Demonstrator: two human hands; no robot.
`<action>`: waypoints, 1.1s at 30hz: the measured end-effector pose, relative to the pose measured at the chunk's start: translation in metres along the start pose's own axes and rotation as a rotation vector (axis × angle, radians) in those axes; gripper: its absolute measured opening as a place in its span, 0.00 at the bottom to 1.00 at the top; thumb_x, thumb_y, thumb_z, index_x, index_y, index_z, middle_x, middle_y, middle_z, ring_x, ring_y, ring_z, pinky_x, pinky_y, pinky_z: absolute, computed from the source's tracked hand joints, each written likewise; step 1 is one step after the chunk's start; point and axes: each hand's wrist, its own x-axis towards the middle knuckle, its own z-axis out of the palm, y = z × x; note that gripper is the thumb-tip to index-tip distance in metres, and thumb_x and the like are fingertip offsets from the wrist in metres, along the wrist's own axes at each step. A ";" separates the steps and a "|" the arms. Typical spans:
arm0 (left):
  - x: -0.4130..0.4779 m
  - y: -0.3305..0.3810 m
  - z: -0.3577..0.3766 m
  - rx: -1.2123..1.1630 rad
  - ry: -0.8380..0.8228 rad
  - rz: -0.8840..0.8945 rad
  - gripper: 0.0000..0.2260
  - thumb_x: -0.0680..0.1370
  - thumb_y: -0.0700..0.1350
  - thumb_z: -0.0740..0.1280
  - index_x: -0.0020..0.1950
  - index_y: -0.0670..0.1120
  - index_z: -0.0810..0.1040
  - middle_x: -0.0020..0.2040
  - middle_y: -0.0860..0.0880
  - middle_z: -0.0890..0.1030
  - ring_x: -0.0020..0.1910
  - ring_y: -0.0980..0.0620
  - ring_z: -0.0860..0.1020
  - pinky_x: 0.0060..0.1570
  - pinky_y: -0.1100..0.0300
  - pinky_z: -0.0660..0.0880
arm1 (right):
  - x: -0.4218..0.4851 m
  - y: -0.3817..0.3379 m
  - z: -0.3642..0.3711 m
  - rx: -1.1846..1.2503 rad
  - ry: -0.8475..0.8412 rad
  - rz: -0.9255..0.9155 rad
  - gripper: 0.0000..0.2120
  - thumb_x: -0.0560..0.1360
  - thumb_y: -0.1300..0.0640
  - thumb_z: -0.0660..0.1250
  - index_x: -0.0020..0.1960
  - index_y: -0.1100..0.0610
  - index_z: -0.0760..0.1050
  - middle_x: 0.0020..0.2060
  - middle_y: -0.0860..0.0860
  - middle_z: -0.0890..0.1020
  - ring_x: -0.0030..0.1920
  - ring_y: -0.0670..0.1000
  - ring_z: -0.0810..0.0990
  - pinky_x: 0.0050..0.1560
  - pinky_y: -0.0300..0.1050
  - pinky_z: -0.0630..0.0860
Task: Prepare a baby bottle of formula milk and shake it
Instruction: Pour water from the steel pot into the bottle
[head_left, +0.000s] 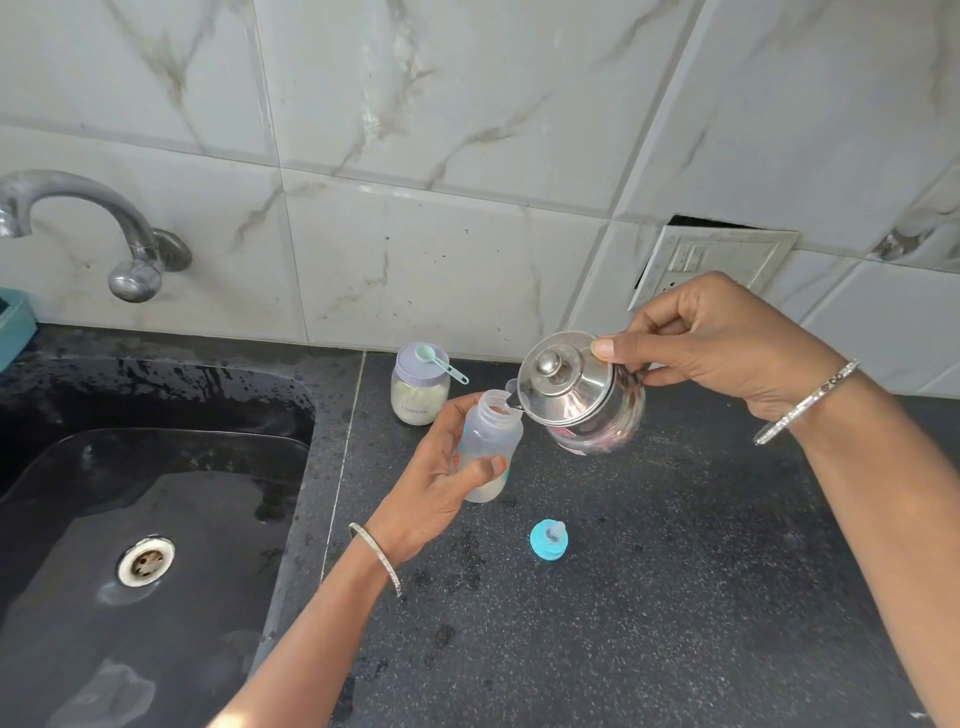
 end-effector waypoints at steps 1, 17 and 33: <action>0.000 0.000 0.000 -0.003 -0.001 -0.001 0.25 0.73 0.49 0.72 0.69 0.57 0.71 0.66 0.54 0.77 0.68 0.55 0.74 0.62 0.63 0.72 | 0.000 0.000 0.000 0.002 0.000 0.000 0.30 0.53 0.39 0.79 0.42 0.63 0.87 0.37 0.57 0.89 0.41 0.48 0.87 0.53 0.52 0.87; 0.000 0.004 0.003 -0.031 0.011 -0.039 0.26 0.72 0.52 0.74 0.69 0.54 0.72 0.66 0.53 0.78 0.65 0.54 0.77 0.60 0.64 0.74 | -0.004 0.001 -0.003 0.002 0.008 -0.014 0.30 0.52 0.37 0.79 0.41 0.62 0.87 0.36 0.56 0.89 0.40 0.48 0.88 0.51 0.51 0.87; 0.002 0.008 0.003 0.048 0.017 0.004 0.24 0.72 0.48 0.71 0.68 0.52 0.75 0.61 0.57 0.81 0.61 0.58 0.77 0.59 0.68 0.72 | -0.007 0.000 -0.007 -0.025 0.034 -0.033 0.30 0.51 0.36 0.78 0.39 0.60 0.87 0.34 0.55 0.88 0.37 0.46 0.86 0.47 0.45 0.87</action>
